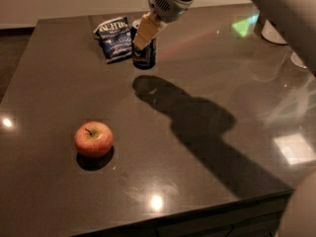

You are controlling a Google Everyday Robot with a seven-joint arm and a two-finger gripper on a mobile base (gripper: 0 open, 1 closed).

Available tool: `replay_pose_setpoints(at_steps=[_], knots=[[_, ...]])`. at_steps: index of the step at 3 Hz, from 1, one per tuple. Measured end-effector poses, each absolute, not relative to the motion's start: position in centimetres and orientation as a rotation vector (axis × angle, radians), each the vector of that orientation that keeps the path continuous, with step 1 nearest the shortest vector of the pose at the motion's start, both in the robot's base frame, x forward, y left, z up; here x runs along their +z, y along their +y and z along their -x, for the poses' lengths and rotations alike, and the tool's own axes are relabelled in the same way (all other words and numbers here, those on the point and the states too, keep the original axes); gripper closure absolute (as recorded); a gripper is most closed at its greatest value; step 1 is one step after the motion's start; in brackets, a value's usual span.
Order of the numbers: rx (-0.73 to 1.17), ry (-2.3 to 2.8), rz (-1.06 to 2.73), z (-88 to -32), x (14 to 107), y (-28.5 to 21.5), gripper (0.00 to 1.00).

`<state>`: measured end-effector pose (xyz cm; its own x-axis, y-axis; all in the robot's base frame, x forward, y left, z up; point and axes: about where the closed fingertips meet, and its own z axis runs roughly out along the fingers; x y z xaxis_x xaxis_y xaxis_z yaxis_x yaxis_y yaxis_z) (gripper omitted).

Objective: Move pepsi can near blue chip bag

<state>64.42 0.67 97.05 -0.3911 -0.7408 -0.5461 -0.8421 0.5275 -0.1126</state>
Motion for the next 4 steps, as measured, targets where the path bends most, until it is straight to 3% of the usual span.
replay_pose_setpoints(at_steps=[3, 4], knots=[[0.253, 2.316, 1.19, -70.5, 94.1, 2.8, 1.0], [0.24, 2.316, 1.184, -71.4, 93.2, 3.2, 0.84]])
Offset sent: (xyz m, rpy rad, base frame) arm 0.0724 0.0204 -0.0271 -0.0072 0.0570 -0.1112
